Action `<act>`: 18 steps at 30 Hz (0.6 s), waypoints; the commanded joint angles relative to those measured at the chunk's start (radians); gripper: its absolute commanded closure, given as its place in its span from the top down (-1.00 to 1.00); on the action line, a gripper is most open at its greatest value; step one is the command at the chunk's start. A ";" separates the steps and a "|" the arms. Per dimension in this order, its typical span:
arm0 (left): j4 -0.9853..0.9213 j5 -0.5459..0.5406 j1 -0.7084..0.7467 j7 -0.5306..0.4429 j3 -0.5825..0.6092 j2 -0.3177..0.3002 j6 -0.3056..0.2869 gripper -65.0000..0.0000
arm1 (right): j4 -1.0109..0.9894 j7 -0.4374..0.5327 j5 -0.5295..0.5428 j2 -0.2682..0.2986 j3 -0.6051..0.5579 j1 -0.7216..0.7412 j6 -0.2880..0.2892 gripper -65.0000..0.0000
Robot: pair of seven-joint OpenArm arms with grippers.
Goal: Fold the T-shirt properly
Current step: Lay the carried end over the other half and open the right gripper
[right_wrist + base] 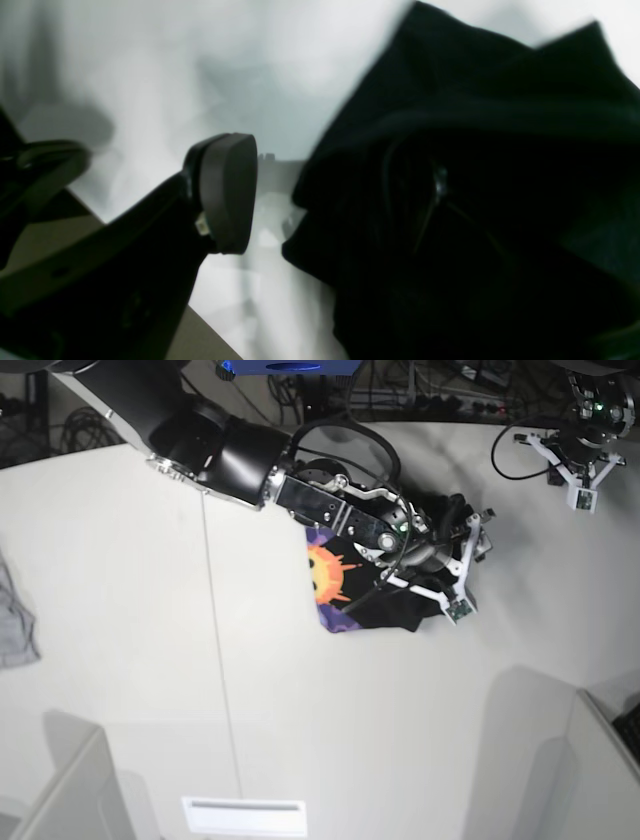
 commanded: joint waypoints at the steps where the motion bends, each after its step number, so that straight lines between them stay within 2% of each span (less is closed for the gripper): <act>1: 0.015 -0.002 0.006 -0.013 -0.009 -0.010 -0.001 -1.00 | 0.021 0.019 -0.005 -0.017 0.005 0.026 0.010 0.23; 4: 0.015 -0.002 0.006 -0.013 -0.009 -0.010 -0.001 -1.00 | 0.022 0.020 -0.005 -0.017 0.005 0.026 0.030 0.24; 7: 0.015 -0.002 0.006 -0.013 -0.009 -0.010 -0.001 -1.00 | 0.036 0.022 -0.005 -0.017 0.007 0.026 0.138 0.22; 10: 0.015 -0.002 0.006 -0.013 -0.009 -0.010 -0.001 -1.00 | 0.087 0.037 -0.003 -0.017 0.007 0.024 0.207 0.22; 13: 0.013 -0.002 0.006 -0.013 -0.009 -0.010 -0.001 -1.00 | 0.160 0.039 -0.003 -0.016 0.011 0.024 0.312 0.22; 15: 0.013 -0.002 0.003 -0.013 -0.009 -0.012 -0.001 -1.00 | 0.226 0.040 -0.005 -0.014 0.014 0.024 0.329 0.22; 18: 0.013 -0.002 0.001 -0.013 -0.009 -0.012 -0.001 -1.00 | 0.315 0.034 -0.009 0.000 0.086 0.019 0.328 0.19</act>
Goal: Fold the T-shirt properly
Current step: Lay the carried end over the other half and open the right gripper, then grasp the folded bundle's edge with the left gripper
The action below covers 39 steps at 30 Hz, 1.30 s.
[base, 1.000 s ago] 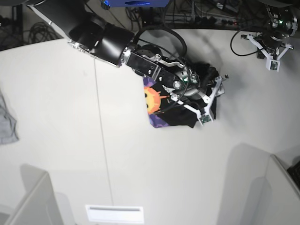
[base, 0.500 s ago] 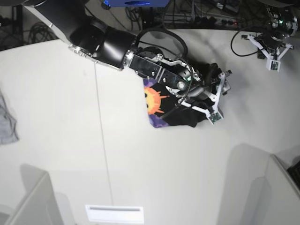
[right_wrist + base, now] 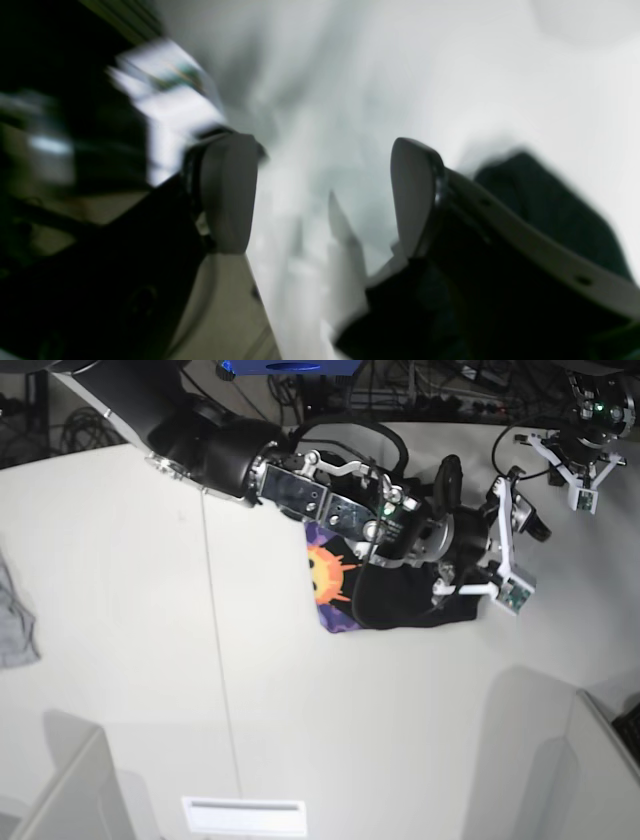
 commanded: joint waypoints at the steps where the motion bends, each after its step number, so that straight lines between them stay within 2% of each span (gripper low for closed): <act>1: 0.013 -0.002 0.004 -0.013 -0.009 -0.010 -0.002 -1.00 | 0.034 0.029 -0.007 0.003 0.047 0.012 -0.004 0.12; 3: 0.015 -0.002 0.006 -0.015 -0.009 -0.010 -0.002 -1.00 | 0.063 0.029 -0.007 0.028 0.119 -0.014 -0.004 -0.05; 6: 0.019 -0.004 0.009 -0.016 -0.009 -0.007 -0.003 -1.00 | 0.079 0.029 -0.003 0.074 0.218 -0.060 -0.004 -0.44; 7: 0.021 -0.005 0.009 -0.018 -0.009 -0.005 -0.020 -1.00 | 0.083 0.029 -0.003 0.089 0.244 -0.077 -0.004 -0.60; 9: 0.022 -0.050 0.000 -0.016 -0.010 0.013 -0.102 -1.00 | 0.085 0.029 -0.003 0.126 0.280 -0.112 -0.004 -0.98; 11: 0.022 -0.120 -0.003 -0.015 -0.039 0.021 -0.169 -1.00 | 0.085 0.032 -0.003 0.160 0.331 -0.164 -0.004 -1.00; 12: 0.022 -0.162 -0.014 -0.013 -0.048 0.022 -0.184 -1.00 | 0.086 0.032 -0.003 0.171 0.357 -0.194 -0.004 -1.00; 19: 0.022 -0.409 -0.051 -0.013 -0.081 0.032 -0.191 -0.95 | 0.135 0.035 -0.001 0.263 0.546 -0.370 0.000 -1.00; 23: 0.013 -0.473 -0.102 -0.013 -0.078 0.035 -0.191 0.16 | 0.172 0.035 -0.001 0.292 0.650 -0.447 0.000 -1.00; 25: 0.013 -0.487 -0.128 -0.013 -0.078 0.053 -0.191 0.51 | 0.192 0.035 -0.001 0.303 0.689 -0.479 0.000 -1.00; 28: 0.012 -0.488 -0.172 -0.012 -0.078 0.084 -0.189 0.81 | 0.212 0.035 -0.001 0.330 0.745 -0.545 0.002 -1.00; 30: -0.004 -0.488 -0.203 -0.012 -0.064 0.107 -0.172 0.83 | 0.212 0.035 -0.001 0.333 0.791 -0.588 0.002 -1.00; 35: -0.099 -0.493 -0.260 -0.012 0.030 0.116 -0.111 0.83 | 0.212 0.035 -0.001 0.333 0.876 -0.643 0.003 -1.00; 39: -0.189 -0.493 -0.307 -0.012 0.088 0.118 -0.097 0.83 | 0.212 0.035 -0.001 0.333 0.908 -0.668 0.008 -1.00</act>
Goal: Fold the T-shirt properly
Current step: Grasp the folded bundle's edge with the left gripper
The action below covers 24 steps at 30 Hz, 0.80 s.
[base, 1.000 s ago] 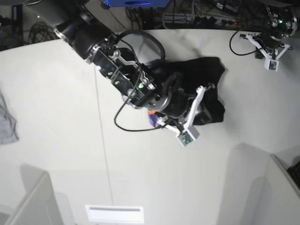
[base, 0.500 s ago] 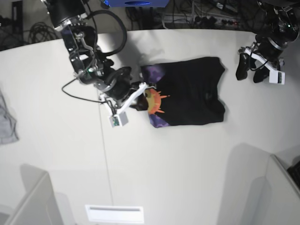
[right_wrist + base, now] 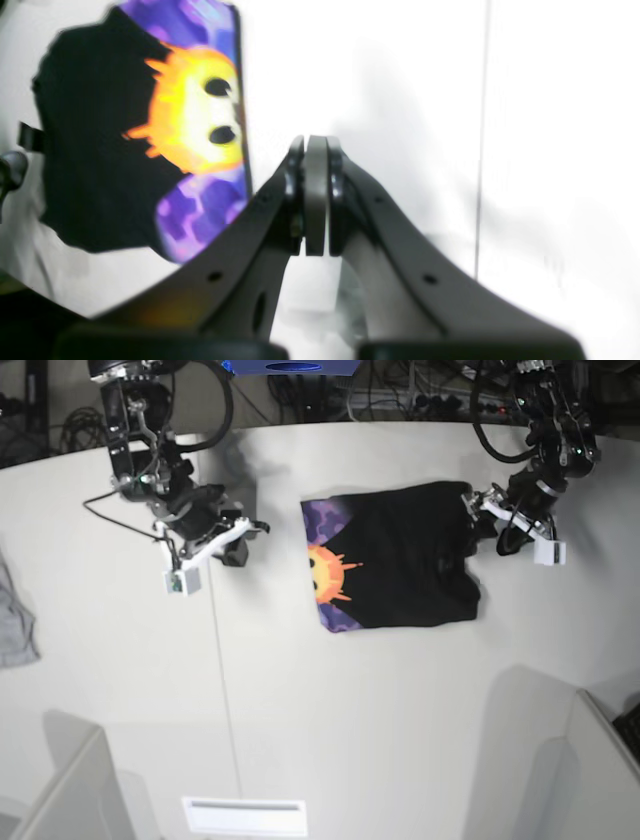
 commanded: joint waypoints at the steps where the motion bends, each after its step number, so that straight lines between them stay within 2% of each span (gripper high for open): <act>1: -0.006 -0.024 -0.018 -0.022 0.009 -0.010 -0.002 0.83 | 0.019 0.015 0.004 0.002 0.012 0.002 0.036 -1.00; 4: -0.052 -0.024 -0.045 -0.024 0.039 -0.010 0.065 0.83 | 0.019 0.015 0.004 -0.002 0.055 -0.018 0.130 -1.00; 7: -0.060 -0.022 -0.065 -0.024 0.082 -0.011 0.097 0.83 | 0.019 0.015 0.004 -0.007 0.095 -0.032 0.174 -1.00; 11: -0.092 -0.019 -0.096 -0.024 0.135 -0.011 0.105 0.83 | 0.019 0.013 0.004 -0.007 0.108 -0.035 0.187 -1.00; 15: -0.156 -0.024 -0.119 -0.024 0.182 -0.011 0.166 0.82 | 0.019 0.015 0.004 -0.007 0.108 -0.044 0.190 -1.00; 20: -0.169 -0.019 -0.119 -0.024 0.196 -0.011 0.170 0.81 | 0.019 0.015 0.004 -0.007 0.108 -0.045 0.190 -1.00; 22: -0.169 -0.019 -0.119 -0.024 0.198 -0.014 0.170 0.61 | 0.019 0.015 0.004 -0.007 0.109 -0.045 0.190 -1.00; 24: -0.169 -0.019 -0.119 -0.024 0.198 -0.017 0.170 0.19 | 0.019 0.015 0.004 -0.007 0.109 -0.045 0.190 -1.00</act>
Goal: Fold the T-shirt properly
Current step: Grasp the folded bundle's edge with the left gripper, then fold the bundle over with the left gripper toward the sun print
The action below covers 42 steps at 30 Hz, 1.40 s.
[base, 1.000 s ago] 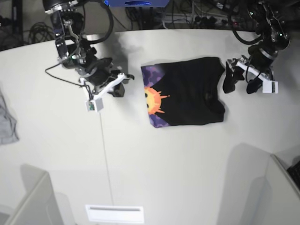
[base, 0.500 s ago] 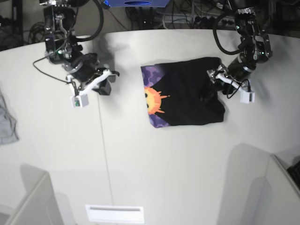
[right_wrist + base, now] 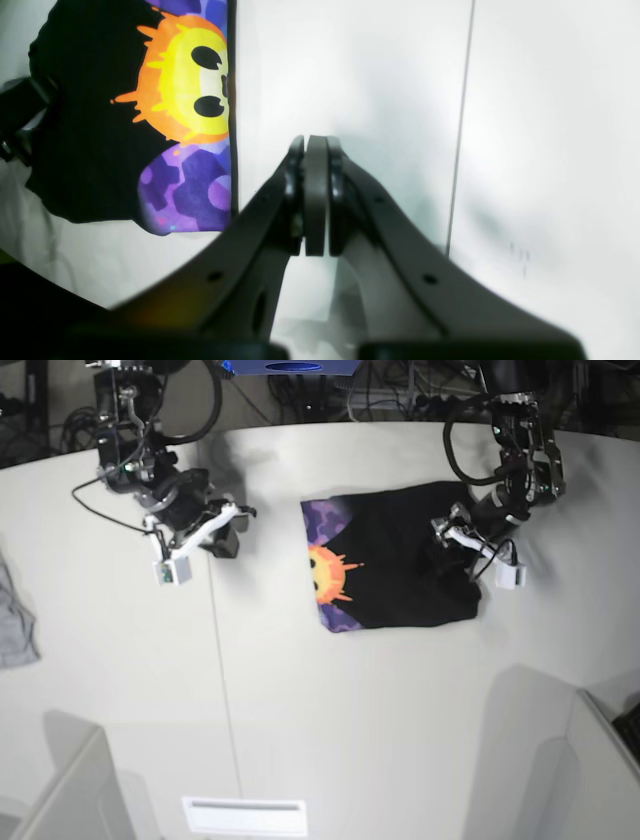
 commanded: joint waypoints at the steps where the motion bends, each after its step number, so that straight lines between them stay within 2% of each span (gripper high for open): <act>1: 0.008 0.004 0.002 0.010 0.000 -0.011 0.007 -0.06 | 0.019 0.018 0.008 0.004 0.005 0.005 0.014 -1.00; 4: 0.008 0.004 0.006 0.010 0.000 -0.011 0.007 -0.70 | 0.019 0.020 0.008 0.004 0.005 0.005 0.013 -1.00; 6: 0.008 0.004 0.009 0.012 0.000 -0.011 0.007 -1.00 | 0.019 0.020 0.008 0.004 0.007 0.004 0.010 -1.00; 8: 0.008 0.005 0.009 0.026 0.026 -0.015 0.007 -1.00 | 0.016 0.020 0.008 0.003 0.039 -0.008 0.010 -1.00; 14: 0.008 0.013 -0.031 0.138 0.072 -0.067 0.007 -1.00 | 0.016 0.012 0.008 -0.063 0.208 -0.054 0.016 -1.00; 22: 0.019 0.217 -0.117 0.222 0.220 -0.147 0.002 -1.00 | 0.016 0.012 0.008 -0.066 0.288 -0.120 0.016 -1.00; 27: 0.014 0.268 -0.187 0.239 0.368 -0.202 0.001 -1.00 | 0.016 0.012 0.008 -0.068 0.308 -0.151 0.016 -1.00; 34: 0.008 0.269 -0.298 0.237 0.606 -0.268 0.001 -1.00 | 0.015 0.012 0.008 -0.071 0.308 -0.179 0.010 -1.00; 36: 0.008 0.269 -0.331 0.236 0.670 -0.282 0.001 -1.00 | 0.015 0.012 0.004 -0.088 0.309 -0.179 0.008 -1.00; 42: 0.008 0.271 -0.456 0.233 0.917 -0.307 0.001 -1.00 | 0.013 0.010 0.002 -0.152 0.409 -0.191 0.008 -1.00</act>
